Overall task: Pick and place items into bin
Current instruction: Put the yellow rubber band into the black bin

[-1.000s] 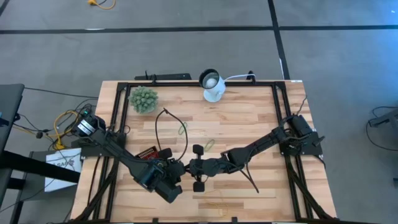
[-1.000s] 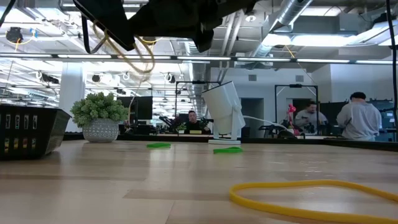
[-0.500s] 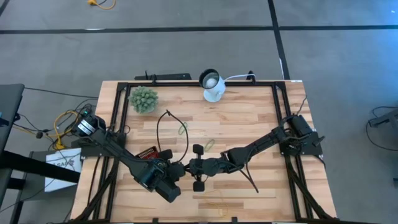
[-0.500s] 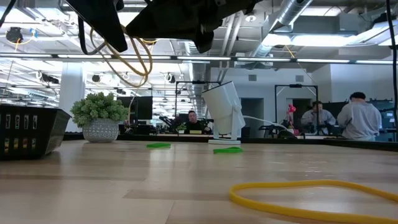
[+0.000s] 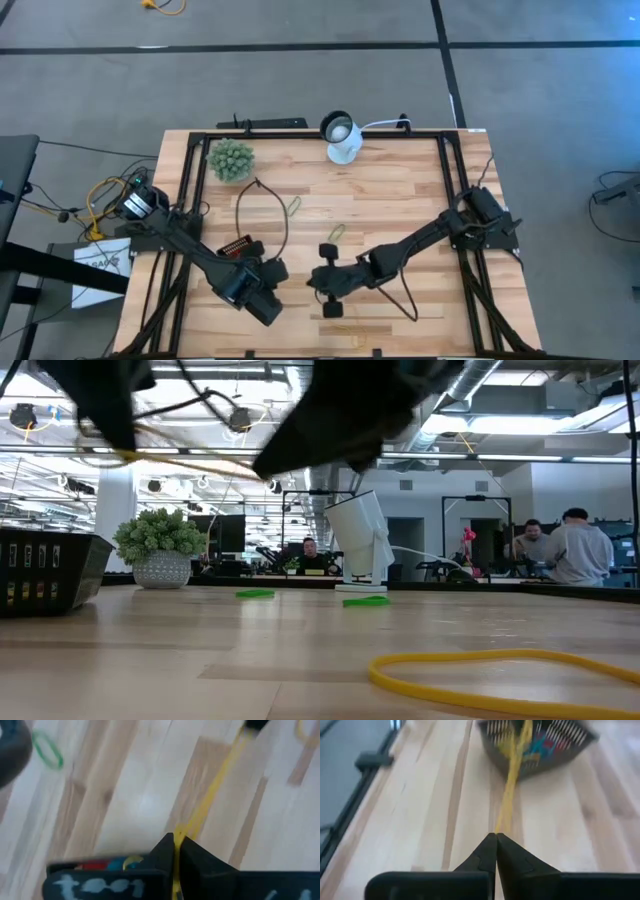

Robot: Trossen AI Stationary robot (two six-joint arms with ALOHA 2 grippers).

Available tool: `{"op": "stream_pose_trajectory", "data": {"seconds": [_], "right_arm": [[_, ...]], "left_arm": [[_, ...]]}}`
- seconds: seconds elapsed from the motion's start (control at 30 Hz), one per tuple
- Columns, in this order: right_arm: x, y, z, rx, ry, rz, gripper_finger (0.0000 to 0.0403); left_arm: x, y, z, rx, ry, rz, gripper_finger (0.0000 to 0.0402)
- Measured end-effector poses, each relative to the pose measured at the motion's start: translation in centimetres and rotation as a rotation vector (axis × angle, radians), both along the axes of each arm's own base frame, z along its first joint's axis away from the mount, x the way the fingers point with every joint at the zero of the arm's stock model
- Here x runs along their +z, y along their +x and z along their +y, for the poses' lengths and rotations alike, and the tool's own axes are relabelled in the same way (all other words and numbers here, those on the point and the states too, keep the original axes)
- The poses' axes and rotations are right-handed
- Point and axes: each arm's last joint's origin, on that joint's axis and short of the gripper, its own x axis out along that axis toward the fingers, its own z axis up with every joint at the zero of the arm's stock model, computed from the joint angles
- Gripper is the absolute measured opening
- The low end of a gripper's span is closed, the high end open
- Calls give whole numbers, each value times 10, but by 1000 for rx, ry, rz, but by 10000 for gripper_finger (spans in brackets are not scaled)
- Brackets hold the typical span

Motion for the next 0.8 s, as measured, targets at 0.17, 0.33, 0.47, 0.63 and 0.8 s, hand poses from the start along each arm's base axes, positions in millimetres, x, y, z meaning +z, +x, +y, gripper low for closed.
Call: {"op": "stream_pose_trajectory", "data": {"seconds": [0.17,0.33,0.47,0.63,0.8], "right_arm": [[-5,-10,9,-20,-11,62,35],[-5,-11,12,-34,-30,54,72],[-5,-10,8,-93,-37,39,91],[-5,-8,4,-108,-31,41,95],[-5,-9,5,-102,-30,43,95]], "left_arm": [[-1,-21,-4,106,12,103,0],[0,-40,-15,200,31,114,0],[0,-48,-27,213,9,80,0],[0,-54,-32,243,24,21,0],[1,-57,-31,221,70,16,0]]}}
